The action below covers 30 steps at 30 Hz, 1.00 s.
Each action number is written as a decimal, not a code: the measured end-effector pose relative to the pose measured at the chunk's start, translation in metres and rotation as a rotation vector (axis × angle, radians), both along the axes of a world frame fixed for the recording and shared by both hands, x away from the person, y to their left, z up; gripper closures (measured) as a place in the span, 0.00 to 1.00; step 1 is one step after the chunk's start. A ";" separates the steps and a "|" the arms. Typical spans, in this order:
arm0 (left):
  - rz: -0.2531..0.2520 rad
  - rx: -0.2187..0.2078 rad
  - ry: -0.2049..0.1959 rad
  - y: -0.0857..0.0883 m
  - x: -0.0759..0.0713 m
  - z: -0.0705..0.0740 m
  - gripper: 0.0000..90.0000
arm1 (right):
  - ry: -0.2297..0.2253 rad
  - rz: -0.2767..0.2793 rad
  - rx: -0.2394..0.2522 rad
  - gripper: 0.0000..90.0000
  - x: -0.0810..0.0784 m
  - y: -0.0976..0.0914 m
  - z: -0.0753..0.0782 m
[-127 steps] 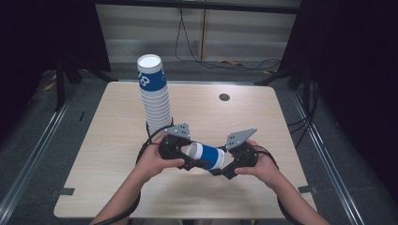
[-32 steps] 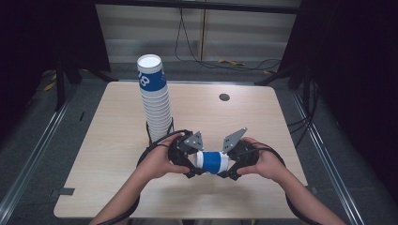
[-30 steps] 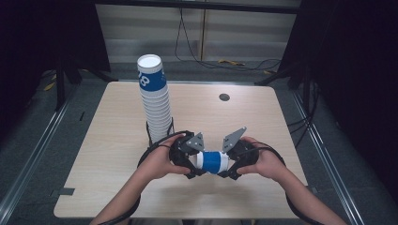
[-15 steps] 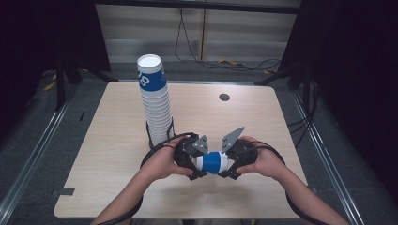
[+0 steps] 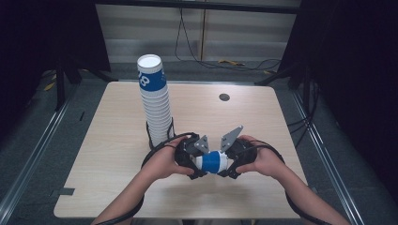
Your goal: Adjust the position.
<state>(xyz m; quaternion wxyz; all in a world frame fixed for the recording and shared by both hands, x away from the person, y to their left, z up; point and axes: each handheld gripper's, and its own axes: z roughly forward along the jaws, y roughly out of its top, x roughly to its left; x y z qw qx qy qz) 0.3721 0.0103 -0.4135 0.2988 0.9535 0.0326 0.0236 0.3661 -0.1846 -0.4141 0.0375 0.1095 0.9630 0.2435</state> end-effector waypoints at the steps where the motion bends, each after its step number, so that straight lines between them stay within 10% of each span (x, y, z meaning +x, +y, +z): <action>1: -0.003 0.003 -0.004 0.000 0.000 0.000 0.25 | -0.001 0.000 -0.005 0.23 0.000 0.000 0.000; 30: 0.023 -0.016 0.049 0.002 0.002 -0.007 0.32 | -0.025 0.015 0.013 0.22 -0.002 0.001 0.004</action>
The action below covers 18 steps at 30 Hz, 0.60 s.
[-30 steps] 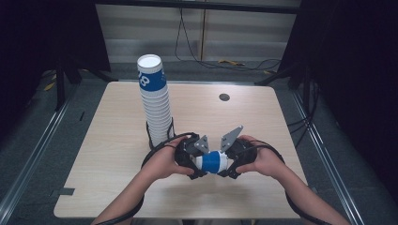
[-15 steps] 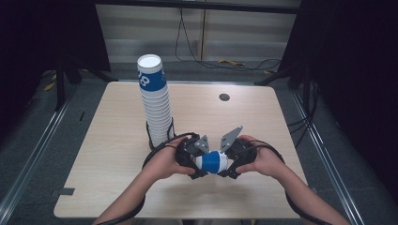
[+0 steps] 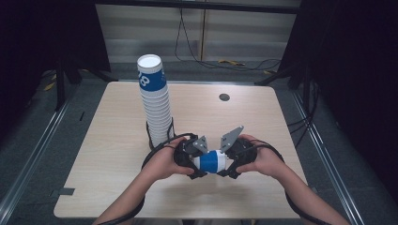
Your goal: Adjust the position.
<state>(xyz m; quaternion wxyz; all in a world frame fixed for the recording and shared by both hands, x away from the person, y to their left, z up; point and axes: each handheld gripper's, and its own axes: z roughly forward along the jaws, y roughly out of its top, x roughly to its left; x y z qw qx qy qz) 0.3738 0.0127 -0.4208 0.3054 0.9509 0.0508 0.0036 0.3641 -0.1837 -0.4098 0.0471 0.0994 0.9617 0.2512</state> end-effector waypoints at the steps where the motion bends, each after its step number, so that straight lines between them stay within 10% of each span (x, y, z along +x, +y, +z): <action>1: -0.002 0.001 0.001 0.000 0.000 0.000 0.32 | 0.000 0.000 0.000 0.22 0.000 0.000 0.000; 18: -0.014 -0.007 0.000 0.004 -0.001 -0.002 0.33 | -0.012 0.021 0.011 0.20 -0.001 0.001 0.001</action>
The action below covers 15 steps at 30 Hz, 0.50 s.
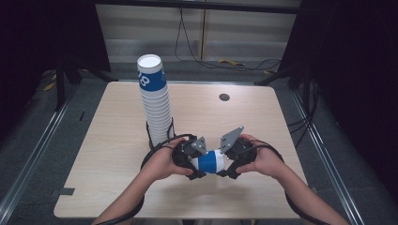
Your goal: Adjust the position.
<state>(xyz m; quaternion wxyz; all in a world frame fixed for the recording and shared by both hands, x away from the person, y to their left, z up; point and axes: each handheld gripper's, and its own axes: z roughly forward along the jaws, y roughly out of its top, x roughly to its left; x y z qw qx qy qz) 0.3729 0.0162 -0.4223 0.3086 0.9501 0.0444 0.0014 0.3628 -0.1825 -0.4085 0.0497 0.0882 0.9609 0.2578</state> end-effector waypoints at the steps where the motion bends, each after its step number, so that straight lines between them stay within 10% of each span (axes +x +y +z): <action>1: -0.001 -0.003 -0.003 0.001 0.000 0.000 0.32 | -0.003 -0.003 0.006 0.19 0.000 0.000 0.000; 15: 0.034 -0.107 0.029 0.015 0.005 0.001 0.32 | 0.017 -0.065 0.154 0.14 0.000 -0.020 -0.009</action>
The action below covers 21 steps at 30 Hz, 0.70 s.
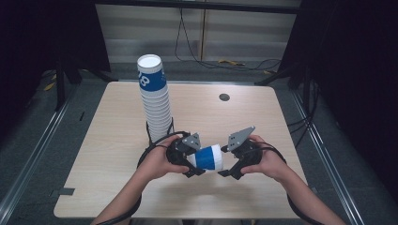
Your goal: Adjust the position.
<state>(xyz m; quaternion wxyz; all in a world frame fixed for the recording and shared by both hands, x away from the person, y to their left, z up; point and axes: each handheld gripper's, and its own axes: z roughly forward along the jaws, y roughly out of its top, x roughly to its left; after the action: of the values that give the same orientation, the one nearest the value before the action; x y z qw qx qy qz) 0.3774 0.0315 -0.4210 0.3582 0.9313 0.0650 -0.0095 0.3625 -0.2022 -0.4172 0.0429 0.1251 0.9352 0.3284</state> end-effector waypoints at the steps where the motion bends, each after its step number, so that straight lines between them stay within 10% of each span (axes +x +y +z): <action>1: 0.008 -0.013 0.005 0.003 0.001 0.000 0.32 | 0.002 -0.005 0.017 0.15 0.000 -0.002 -0.001; 21: 0.058 -0.120 0.067 0.019 0.004 -0.008 0.32 | 0.054 -0.081 0.238 0.15 -0.002 -0.012 -0.010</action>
<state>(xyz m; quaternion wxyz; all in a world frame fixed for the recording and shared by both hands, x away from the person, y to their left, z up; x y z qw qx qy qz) 0.3813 0.0509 -0.4292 0.4109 0.9052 0.1032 -0.0339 0.3607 -0.2143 -0.4272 0.0155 0.1758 0.8846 0.4317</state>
